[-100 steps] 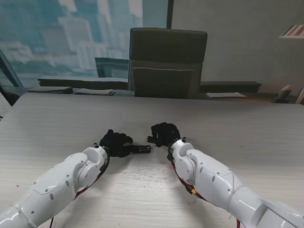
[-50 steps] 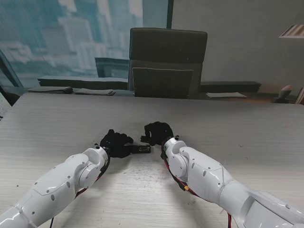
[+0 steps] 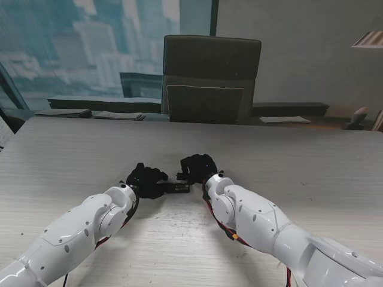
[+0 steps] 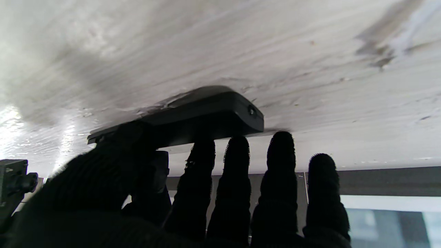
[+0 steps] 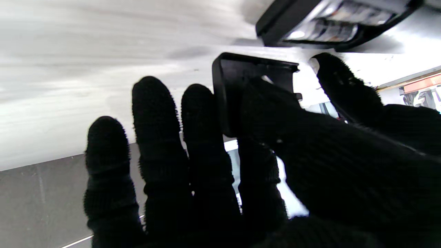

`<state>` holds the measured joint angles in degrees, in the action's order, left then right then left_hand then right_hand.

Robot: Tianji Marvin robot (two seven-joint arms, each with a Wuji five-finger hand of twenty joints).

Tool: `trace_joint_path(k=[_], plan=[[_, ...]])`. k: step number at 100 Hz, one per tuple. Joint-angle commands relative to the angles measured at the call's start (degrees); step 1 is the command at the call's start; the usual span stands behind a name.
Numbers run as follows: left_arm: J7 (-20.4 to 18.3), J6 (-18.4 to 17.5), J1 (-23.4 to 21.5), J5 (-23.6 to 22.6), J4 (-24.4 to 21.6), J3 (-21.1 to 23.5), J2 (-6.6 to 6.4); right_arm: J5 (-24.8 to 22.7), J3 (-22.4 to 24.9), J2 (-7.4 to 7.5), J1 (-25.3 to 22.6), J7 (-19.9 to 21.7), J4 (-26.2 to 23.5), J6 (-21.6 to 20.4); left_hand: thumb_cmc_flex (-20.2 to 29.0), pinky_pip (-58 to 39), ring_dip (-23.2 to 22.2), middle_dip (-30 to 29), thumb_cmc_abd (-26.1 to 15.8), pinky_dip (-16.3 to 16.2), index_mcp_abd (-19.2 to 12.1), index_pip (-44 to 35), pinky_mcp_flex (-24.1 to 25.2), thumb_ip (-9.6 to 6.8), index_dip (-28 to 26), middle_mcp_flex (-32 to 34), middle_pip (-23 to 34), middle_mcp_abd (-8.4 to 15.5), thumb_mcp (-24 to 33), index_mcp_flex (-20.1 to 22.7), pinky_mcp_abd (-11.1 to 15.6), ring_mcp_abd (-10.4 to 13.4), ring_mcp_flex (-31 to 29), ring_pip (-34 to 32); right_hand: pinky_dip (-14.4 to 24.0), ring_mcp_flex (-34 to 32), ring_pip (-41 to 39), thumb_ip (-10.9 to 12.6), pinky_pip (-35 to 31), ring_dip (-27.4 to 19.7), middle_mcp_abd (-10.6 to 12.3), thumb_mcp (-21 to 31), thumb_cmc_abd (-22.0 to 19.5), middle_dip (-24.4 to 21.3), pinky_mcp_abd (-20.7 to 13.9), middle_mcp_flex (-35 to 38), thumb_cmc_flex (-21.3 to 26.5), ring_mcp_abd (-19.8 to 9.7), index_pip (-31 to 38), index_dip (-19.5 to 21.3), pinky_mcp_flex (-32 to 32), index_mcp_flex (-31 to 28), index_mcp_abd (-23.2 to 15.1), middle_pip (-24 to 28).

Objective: Install the batteries into the remote control and close the cover

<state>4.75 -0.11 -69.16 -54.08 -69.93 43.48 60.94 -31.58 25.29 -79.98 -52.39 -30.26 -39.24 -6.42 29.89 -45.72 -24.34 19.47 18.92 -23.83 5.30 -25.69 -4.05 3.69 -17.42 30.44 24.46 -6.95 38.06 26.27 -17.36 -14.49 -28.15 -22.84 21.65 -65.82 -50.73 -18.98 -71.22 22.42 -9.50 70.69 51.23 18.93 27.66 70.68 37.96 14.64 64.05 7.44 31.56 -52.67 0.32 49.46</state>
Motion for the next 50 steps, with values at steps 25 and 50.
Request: trace_joint_path(k=[25, 50], plan=[[-1.32, 0.22, -0.46, -0.01, 0.38, -0.16, 0.01, 0.08, -1.38, -0.85, 0.69, 1.07, 1.75, -0.01, -1.17, -0.23, -0.39, 0.18, 0.4, 0.26, -0.41, -1.15, 0.56, -1.18, -0.55, 1.92, 0.91, 0.66, 1.63, 1.47, -0.18, 0.95, -0.71, -0.75, -0.64, 1.18, 0.37, 0.55, 0.52, -0.56, 0.53, 1.51, -3.23, -0.55, 1.81, -1.06, 2.92, -0.63, 2.12, -0.32, -1.54, 0.55, -3.45, 0.51], [-1.42, 0.25, -0.5, 0.0, 0.33, -0.13, 0.0, -1.0, -1.52, 0.5, 0.26, 2.66, -0.07, -0.08, -1.13, -0.22, -0.4, 0.18, 0.27, 0.26, -0.36, -1.12, 0.57, -1.19, -0.54, 1.94, 0.92, 0.64, 1.47, 1.49, -0.16, 0.97, -0.74, -0.78, -0.95, 2.62, 1.07, 0.61, 1.18, -0.8, 0.27, 1.52, -3.09, -0.51, 1.83, -1.75, 3.13, -0.52, 2.02, -0.42, -2.74, 0.66, -3.85, 0.06]])
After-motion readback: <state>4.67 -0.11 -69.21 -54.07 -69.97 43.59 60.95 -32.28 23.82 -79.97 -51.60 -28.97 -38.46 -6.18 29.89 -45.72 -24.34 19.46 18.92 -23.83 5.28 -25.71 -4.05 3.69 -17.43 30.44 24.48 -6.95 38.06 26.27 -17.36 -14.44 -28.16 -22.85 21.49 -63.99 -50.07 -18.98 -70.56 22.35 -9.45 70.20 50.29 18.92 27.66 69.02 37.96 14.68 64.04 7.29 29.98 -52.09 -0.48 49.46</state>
